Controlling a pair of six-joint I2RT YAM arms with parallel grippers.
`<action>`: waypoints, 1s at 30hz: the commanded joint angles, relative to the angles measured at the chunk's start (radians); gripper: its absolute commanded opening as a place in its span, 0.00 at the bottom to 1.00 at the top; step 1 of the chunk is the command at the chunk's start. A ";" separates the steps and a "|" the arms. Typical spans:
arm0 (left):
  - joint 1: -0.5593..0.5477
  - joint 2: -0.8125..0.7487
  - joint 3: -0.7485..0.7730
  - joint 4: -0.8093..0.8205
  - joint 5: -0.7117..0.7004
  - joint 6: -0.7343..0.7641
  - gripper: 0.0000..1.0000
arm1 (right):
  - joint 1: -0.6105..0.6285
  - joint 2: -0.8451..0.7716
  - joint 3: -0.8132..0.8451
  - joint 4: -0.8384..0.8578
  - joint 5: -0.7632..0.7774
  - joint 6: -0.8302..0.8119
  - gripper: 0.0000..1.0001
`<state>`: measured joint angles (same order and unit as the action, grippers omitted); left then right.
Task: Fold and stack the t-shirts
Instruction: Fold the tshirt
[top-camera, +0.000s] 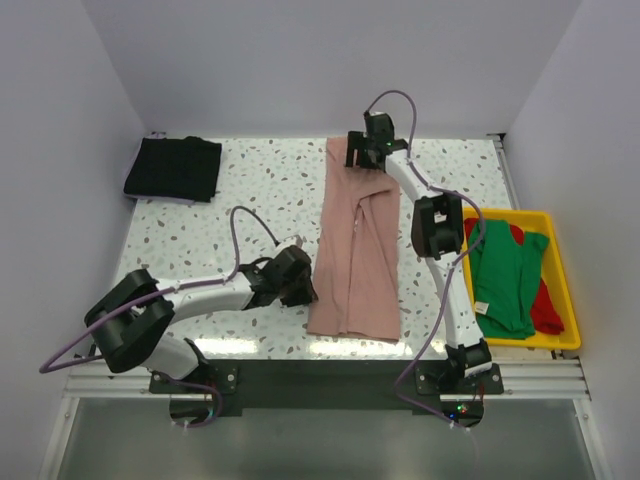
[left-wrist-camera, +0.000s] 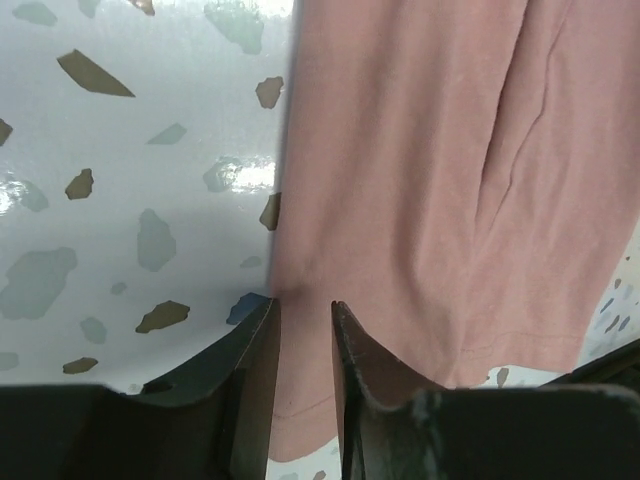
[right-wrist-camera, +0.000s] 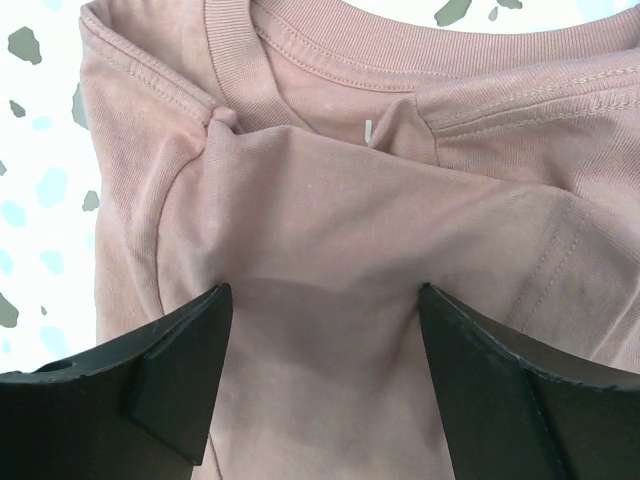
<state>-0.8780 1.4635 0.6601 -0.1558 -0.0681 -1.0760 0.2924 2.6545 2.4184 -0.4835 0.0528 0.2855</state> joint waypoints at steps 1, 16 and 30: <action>-0.004 -0.061 0.087 -0.082 -0.058 0.126 0.32 | -0.010 -0.109 0.016 0.036 -0.047 -0.020 0.79; -0.006 0.018 0.214 0.071 0.233 0.363 0.27 | 0.031 -0.927 -0.912 -0.018 -0.030 0.164 0.61; -0.018 0.104 0.202 0.085 0.230 0.360 0.42 | 0.376 -1.559 -1.699 -0.035 -0.007 0.392 0.47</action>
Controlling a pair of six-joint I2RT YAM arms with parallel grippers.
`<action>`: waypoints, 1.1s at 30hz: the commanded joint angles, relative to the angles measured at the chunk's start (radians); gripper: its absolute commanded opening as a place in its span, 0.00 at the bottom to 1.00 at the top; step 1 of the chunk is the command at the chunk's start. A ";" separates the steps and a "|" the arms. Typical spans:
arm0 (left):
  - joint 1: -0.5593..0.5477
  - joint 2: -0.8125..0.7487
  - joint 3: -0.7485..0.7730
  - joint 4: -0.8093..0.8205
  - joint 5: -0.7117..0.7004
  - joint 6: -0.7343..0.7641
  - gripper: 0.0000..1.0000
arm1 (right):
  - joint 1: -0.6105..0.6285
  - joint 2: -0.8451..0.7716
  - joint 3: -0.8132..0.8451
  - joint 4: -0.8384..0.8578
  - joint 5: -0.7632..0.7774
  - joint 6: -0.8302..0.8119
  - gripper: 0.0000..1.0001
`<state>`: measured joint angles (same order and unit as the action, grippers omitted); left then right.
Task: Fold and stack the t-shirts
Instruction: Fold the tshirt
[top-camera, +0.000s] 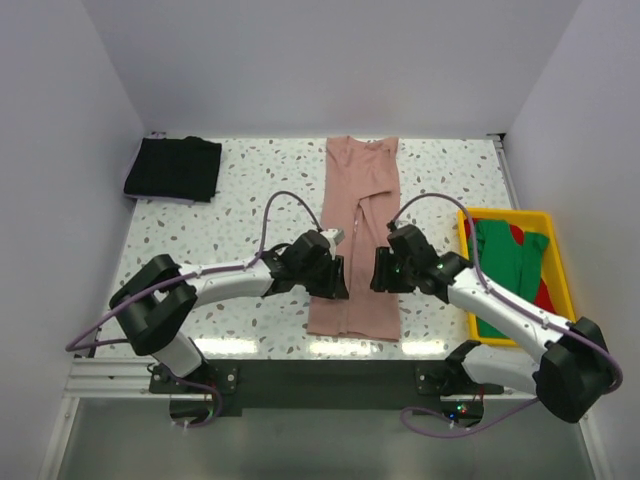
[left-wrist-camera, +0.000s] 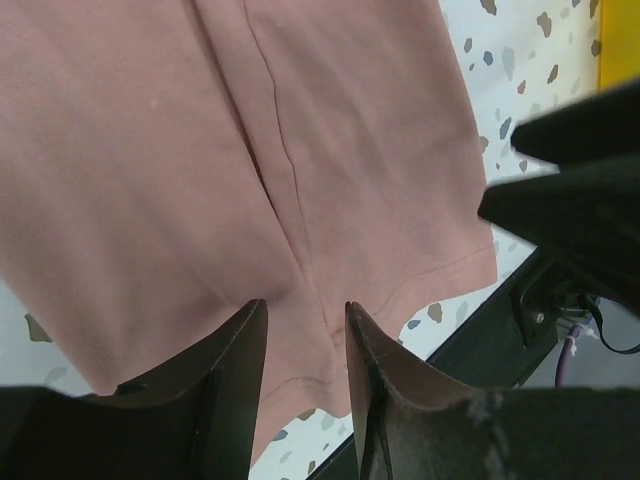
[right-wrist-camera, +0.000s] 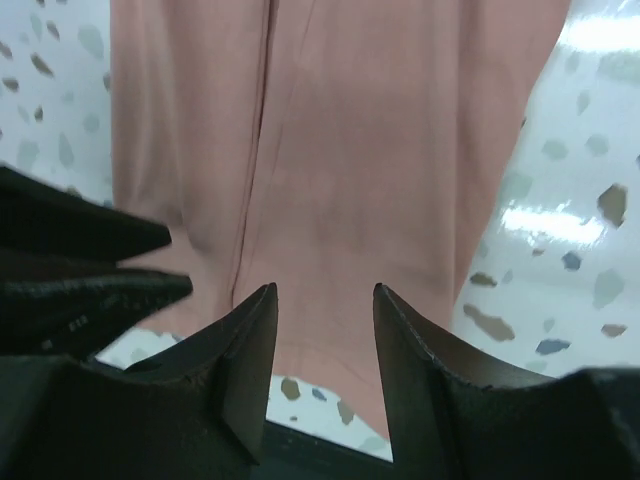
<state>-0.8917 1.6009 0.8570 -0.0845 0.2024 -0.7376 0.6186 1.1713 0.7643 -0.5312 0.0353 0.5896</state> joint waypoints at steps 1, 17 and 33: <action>-0.001 -0.042 -0.001 0.003 -0.056 0.020 0.42 | 0.068 -0.079 -0.055 0.017 0.014 0.096 0.47; 0.126 -0.306 -0.286 -0.077 -0.106 -0.049 0.41 | 0.388 0.145 -0.037 0.080 0.143 0.194 0.47; 0.117 -0.260 -0.374 0.040 0.077 -0.013 0.53 | 0.423 0.211 -0.025 0.083 0.160 0.197 0.31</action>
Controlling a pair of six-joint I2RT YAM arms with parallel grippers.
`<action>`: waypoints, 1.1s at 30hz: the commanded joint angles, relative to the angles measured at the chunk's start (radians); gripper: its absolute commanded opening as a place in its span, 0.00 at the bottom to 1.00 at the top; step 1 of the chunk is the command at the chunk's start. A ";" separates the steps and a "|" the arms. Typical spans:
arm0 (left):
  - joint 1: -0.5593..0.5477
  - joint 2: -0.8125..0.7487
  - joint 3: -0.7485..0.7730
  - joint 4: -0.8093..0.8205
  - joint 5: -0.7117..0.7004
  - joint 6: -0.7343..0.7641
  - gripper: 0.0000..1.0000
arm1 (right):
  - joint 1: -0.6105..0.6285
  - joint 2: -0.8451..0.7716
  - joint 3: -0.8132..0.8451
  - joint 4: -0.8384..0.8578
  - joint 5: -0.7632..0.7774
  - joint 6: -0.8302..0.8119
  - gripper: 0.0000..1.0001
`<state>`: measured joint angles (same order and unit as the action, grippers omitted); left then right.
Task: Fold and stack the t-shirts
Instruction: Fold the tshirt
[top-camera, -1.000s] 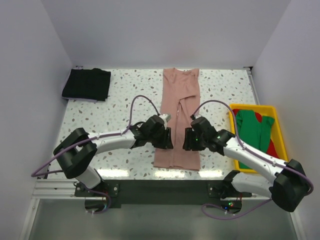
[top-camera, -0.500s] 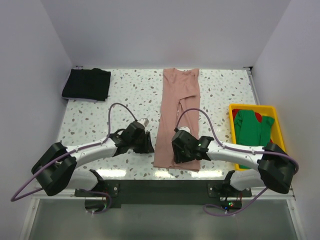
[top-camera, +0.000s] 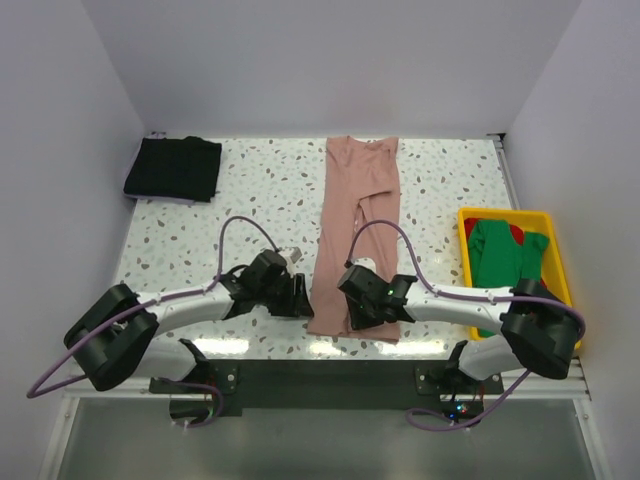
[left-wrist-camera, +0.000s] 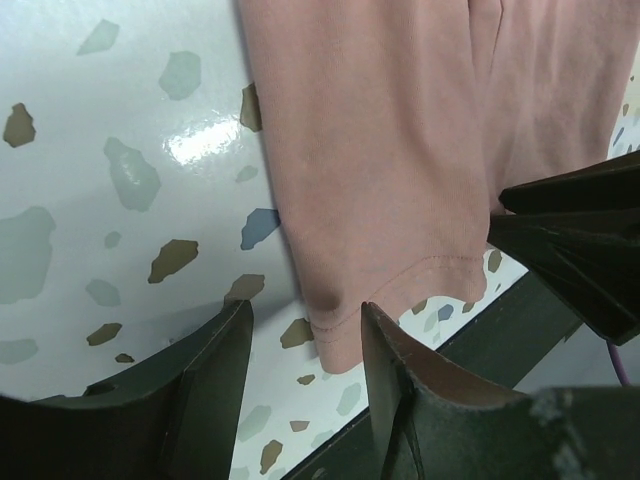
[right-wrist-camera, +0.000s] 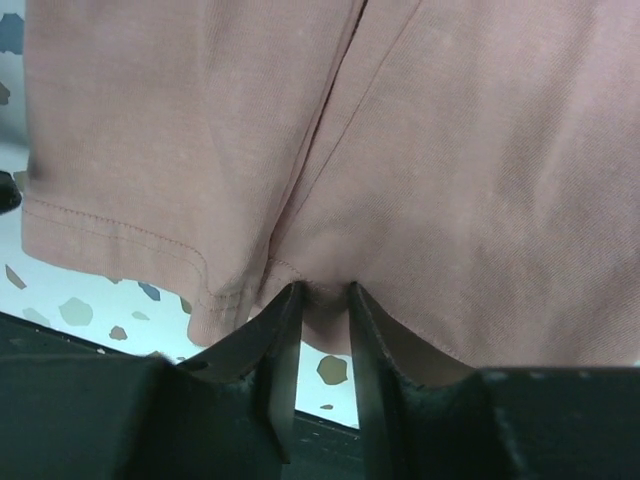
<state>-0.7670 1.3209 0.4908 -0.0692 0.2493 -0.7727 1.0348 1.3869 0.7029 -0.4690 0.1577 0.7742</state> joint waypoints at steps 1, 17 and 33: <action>-0.011 0.027 -0.008 0.017 0.027 0.024 0.52 | 0.007 -0.006 0.038 0.020 0.036 0.013 0.29; -0.037 0.087 -0.003 0.022 0.027 0.013 0.27 | 0.007 -0.058 0.078 -0.043 -0.024 -0.009 0.08; -0.037 -0.047 -0.031 -0.029 -0.005 -0.034 0.00 | 0.034 0.006 0.029 0.061 -0.090 0.019 0.14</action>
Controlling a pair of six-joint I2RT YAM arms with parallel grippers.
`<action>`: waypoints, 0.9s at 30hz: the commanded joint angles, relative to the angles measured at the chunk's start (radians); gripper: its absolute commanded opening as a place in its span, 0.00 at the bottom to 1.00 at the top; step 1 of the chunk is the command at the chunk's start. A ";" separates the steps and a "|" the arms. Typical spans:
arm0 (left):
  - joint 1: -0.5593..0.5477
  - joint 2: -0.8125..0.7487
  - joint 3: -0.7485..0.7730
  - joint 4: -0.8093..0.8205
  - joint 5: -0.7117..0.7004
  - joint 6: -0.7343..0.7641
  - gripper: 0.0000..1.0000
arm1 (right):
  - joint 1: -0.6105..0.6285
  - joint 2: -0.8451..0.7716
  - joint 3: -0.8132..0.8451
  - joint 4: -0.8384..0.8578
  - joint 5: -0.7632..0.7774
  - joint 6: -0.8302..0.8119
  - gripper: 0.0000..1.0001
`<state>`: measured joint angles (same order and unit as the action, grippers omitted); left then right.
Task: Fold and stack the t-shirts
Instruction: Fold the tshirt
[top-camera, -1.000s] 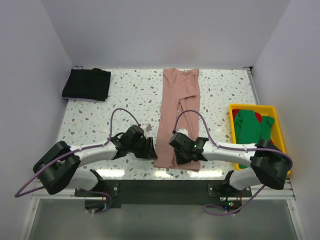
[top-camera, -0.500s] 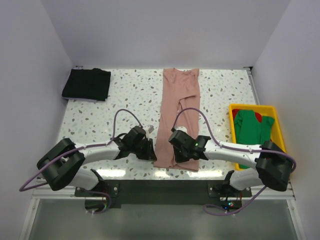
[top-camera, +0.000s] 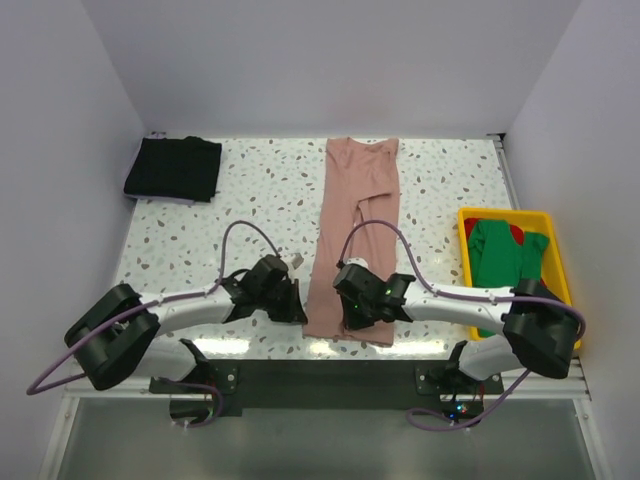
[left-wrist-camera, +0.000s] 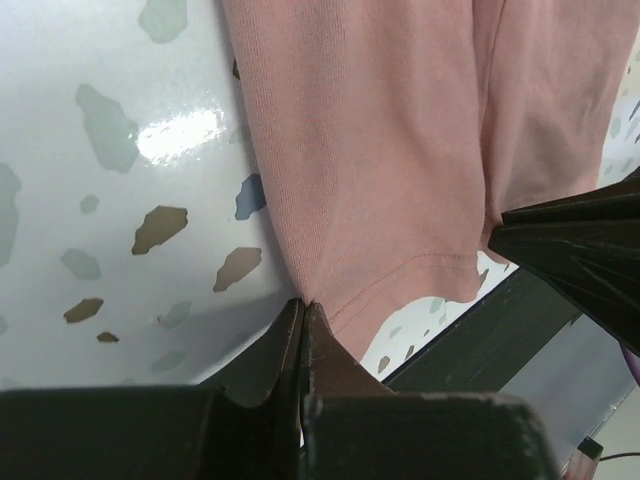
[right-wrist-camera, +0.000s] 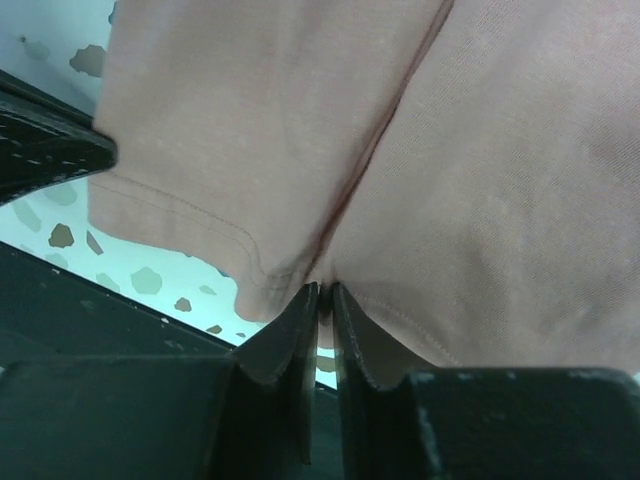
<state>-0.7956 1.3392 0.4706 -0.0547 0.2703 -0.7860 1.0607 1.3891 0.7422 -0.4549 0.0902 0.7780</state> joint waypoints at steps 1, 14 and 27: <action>-0.008 -0.077 -0.012 -0.062 -0.035 -0.027 0.00 | 0.008 0.002 -0.012 0.048 -0.023 0.018 0.16; -0.008 -0.222 -0.124 -0.097 -0.062 -0.094 0.00 | 0.010 -0.271 -0.059 -0.171 0.132 0.131 0.55; -0.008 -0.287 -0.164 -0.106 -0.062 -0.131 0.00 | 0.010 -0.496 -0.300 -0.235 0.057 0.368 0.52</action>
<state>-0.7994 1.0618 0.3122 -0.1532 0.2047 -0.9039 1.0668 0.9169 0.4561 -0.6792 0.1604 1.0702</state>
